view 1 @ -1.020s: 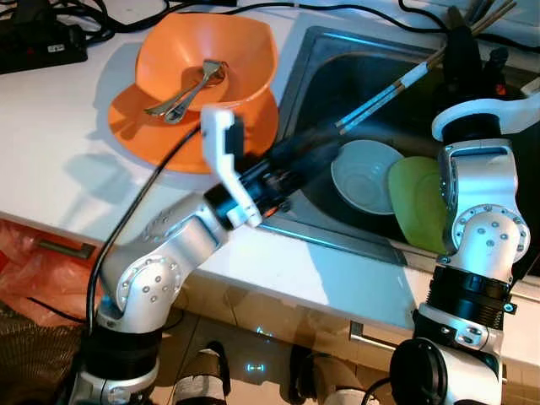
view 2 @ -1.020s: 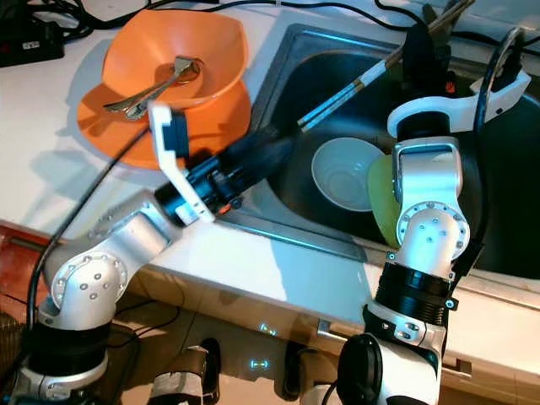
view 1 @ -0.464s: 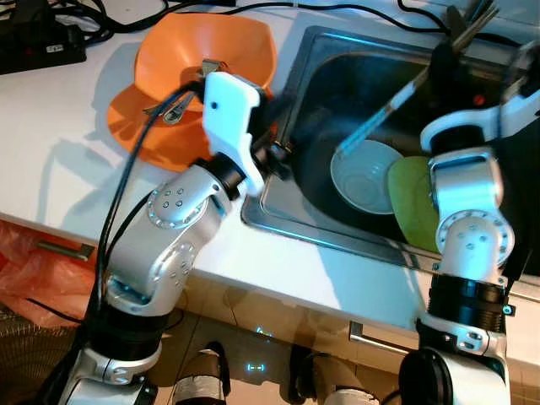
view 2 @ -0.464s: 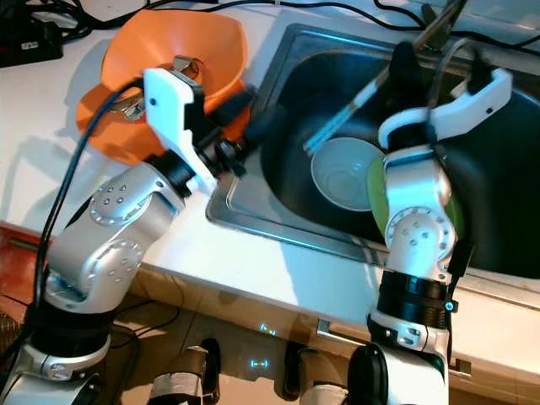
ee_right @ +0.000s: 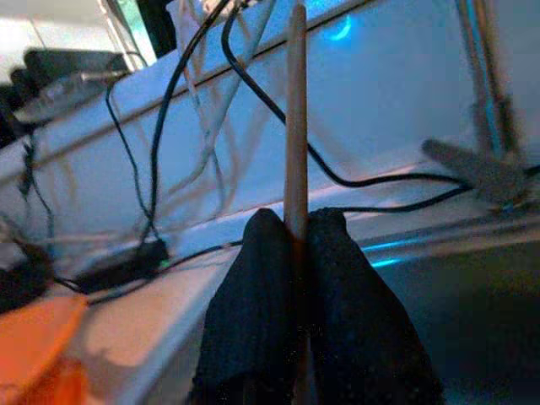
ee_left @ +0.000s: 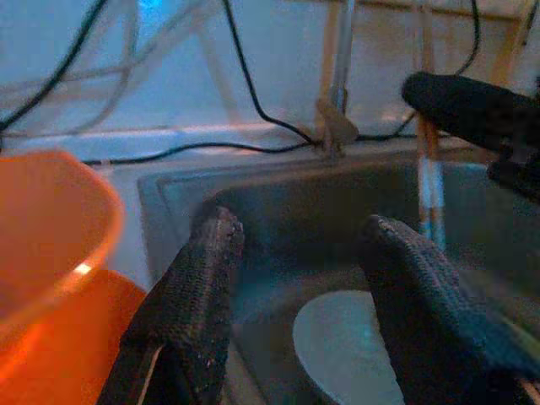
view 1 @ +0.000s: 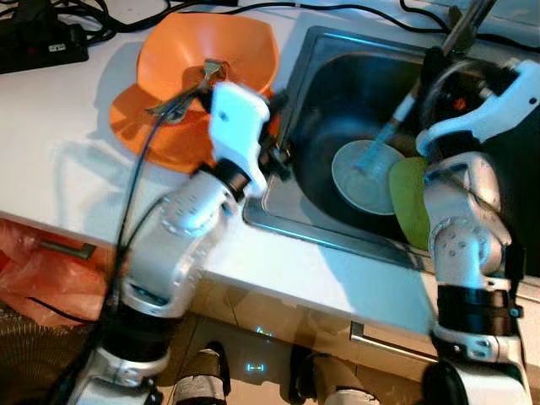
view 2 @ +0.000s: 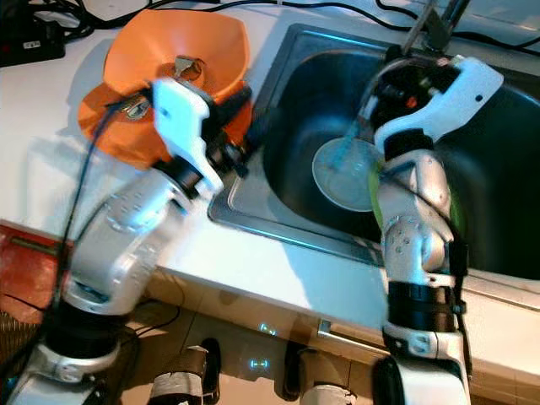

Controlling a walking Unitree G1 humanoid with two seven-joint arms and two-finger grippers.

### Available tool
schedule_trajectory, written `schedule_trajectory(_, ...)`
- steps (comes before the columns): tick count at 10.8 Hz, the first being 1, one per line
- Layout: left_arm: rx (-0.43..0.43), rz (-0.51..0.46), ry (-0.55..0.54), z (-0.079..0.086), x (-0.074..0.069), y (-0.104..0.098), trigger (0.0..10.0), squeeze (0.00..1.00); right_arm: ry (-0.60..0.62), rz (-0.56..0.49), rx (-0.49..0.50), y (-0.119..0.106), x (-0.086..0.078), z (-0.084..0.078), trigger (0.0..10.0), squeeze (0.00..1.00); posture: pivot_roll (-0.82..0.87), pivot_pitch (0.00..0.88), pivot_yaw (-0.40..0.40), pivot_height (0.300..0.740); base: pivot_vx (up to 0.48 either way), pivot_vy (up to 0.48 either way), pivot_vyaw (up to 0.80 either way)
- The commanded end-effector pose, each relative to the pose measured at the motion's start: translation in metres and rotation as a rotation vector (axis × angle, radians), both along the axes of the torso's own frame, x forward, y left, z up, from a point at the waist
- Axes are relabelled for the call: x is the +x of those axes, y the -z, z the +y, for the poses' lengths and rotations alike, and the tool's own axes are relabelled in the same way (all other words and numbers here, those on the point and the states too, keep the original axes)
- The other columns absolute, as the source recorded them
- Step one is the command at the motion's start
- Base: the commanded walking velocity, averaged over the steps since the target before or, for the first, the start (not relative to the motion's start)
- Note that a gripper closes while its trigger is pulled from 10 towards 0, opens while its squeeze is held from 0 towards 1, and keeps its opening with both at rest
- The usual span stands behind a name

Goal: Kitchen organization

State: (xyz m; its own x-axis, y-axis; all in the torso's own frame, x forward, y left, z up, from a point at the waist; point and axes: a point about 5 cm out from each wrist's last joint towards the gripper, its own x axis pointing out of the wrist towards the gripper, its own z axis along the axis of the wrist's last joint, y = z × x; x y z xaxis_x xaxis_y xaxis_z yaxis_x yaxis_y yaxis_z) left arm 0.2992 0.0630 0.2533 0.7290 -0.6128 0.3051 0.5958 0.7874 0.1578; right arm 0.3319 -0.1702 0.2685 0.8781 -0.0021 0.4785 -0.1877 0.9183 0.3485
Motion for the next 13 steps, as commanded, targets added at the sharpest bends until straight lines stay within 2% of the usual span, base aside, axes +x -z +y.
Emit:
schedule_trajectory(1,0.013,0.002,0.016,-0.005,-0.002,0.006,10.0,0.0,0.008,0.004,-0.036,0.005,0.0,0.0,10.0,0.0,0.12,0.256,-0.026,0.74,0.0,0.0,0.0)
schedule_trajectory(4,0.03,0.135,0.154,-0.012,-0.01,0.026,10.0,0.0,0.007,0.039,-0.114,0.019,0.002,0.004,10.0,0.0,0.12,0.255,-0.024,0.74,0.0,0.0,0.0)
schedule_trajectory(7,0.142,0.139,0.208,-0.009,-0.013,0.031,10.0,0.0,-0.007,0.064,-0.149,0.029,0.004,0.006,10.0,0.0,0.12,0.25,-0.023,0.74,0.0,0.0,0.0)
schedule_trajectory(12,0.192,0.157,0.242,0.001,-0.016,0.029,10.0,0.0,-0.026,0.119,-0.176,0.046,0.008,0.011,10.0,0.0,0.13,0.237,-0.022,0.74,0.0,0.0,0.0)
schedule_trajectory(13,0.193,0.158,0.243,0.001,-0.016,0.029,10.0,0.0,-0.033,0.124,-0.178,0.048,0.008,0.013,10.0,0.33,0.13,0.238,-0.021,0.74,0.0,0.0,0.0)
